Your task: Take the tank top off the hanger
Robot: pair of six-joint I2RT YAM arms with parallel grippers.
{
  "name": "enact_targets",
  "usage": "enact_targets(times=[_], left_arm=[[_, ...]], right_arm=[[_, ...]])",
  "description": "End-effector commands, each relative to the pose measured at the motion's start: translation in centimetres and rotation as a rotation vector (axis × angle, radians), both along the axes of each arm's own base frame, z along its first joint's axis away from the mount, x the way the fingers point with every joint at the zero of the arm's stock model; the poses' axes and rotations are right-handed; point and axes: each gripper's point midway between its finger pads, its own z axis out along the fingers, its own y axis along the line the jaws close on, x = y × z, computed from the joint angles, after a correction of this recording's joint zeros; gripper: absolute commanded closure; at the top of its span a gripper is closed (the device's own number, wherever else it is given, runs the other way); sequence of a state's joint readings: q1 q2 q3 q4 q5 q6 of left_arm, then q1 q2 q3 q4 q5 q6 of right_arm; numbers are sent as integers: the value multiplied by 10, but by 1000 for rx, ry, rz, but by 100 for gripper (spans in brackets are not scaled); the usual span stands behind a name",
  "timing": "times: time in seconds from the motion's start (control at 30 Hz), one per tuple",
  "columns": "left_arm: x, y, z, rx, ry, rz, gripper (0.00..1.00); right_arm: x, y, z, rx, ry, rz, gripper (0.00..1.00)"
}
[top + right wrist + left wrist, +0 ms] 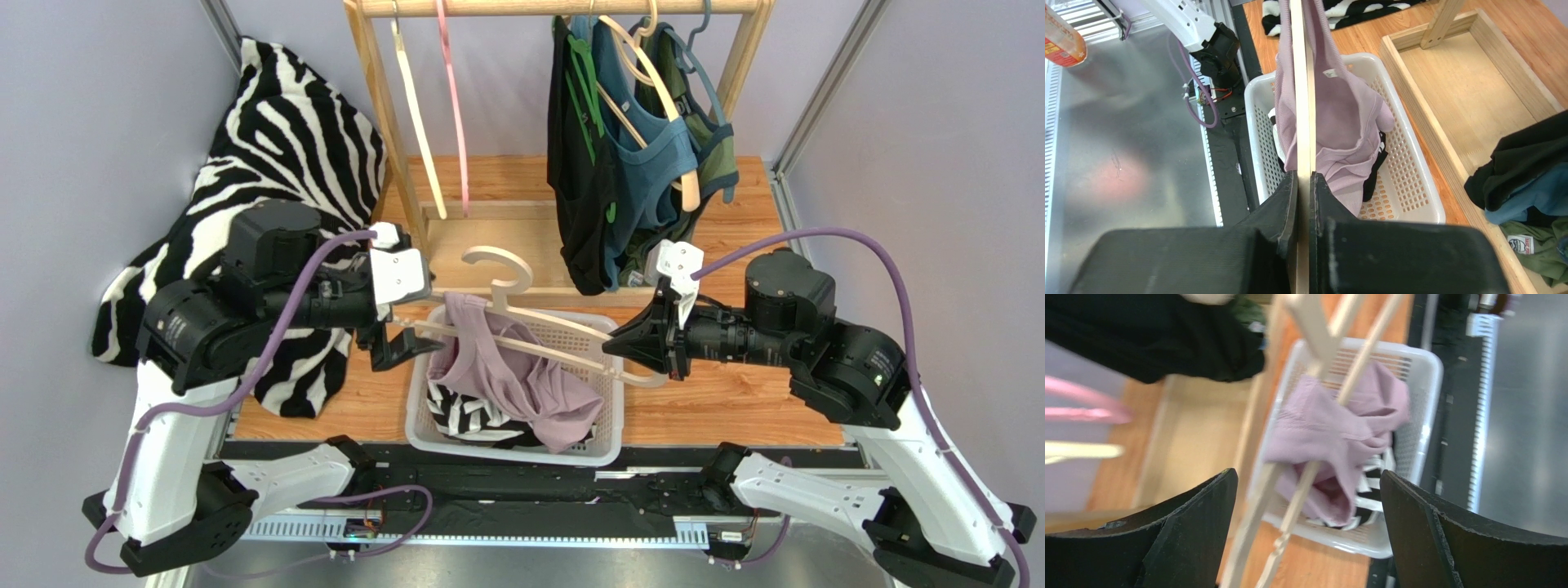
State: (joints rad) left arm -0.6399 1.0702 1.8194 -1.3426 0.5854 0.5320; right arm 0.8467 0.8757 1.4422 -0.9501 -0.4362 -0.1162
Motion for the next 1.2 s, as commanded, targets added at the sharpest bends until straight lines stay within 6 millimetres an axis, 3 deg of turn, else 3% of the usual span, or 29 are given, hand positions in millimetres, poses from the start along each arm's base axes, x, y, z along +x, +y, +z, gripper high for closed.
enact_targets(times=[0.0, 0.07, 0.17, 0.37, 0.63, 0.83, 1.17], left_arm=[[29, 16, 58, -112, -191, 207, 6], [29, 23, 77, -162, -249, 248, 6], [21, 21, 79, -207, -220, 244, 5], [22, 3, 46, -237, -23, 254, 13], [18, -15, 13, -199, 113, 191, 16], [31, -26, 2, -180, 140, 193, 6], [43, -48, -6, -185, 218, 161, 6]], right_arm=[[3, -6, 25, 91, -37, -61, 100], [7, -8, 23, 86, -42, -88, 100], [13, -11, 30, 113, -55, -130, 100], [21, -11, 53, 225, -75, -192, 100], [22, -6, 61, 257, -78, -181, 100], [21, -1, 51, 239, -61, -158, 100], [18, -1, 45, 231, -47, -146, 100]])
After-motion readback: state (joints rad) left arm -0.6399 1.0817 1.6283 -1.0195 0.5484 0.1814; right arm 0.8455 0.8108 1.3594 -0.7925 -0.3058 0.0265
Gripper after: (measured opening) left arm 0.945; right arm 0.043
